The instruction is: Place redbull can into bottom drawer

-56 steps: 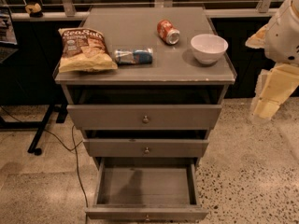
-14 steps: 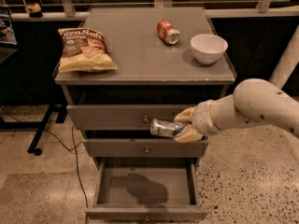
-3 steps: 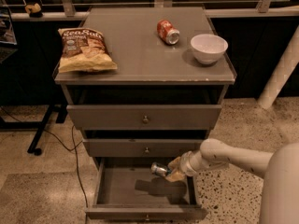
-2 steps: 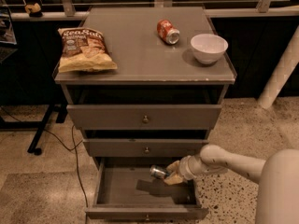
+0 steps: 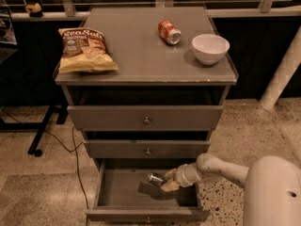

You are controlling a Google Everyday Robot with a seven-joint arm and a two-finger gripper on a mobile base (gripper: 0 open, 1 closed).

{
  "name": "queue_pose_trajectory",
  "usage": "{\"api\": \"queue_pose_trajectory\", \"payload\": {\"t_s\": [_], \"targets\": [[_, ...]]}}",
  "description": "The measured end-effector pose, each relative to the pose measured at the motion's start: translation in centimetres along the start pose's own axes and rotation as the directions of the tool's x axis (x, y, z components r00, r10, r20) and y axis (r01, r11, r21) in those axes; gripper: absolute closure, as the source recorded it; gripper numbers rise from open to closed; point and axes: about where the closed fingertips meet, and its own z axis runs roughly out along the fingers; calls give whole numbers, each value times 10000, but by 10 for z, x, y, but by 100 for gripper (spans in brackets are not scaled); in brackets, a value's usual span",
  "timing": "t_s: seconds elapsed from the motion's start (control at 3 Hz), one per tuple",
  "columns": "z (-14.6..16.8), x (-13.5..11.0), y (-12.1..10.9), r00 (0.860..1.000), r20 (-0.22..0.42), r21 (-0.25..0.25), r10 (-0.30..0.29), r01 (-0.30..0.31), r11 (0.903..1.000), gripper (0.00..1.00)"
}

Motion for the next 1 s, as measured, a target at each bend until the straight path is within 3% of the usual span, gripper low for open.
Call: {"api": "queue_pose_trajectory", "payload": {"t_s": [0.33, 1.0], "targets": [[24, 10, -2, 9997, -194, -103, 176, -178, 9998, 100], [69, 35, -6, 9919, -1173, -407, 486, -537, 9977, 100]]}}
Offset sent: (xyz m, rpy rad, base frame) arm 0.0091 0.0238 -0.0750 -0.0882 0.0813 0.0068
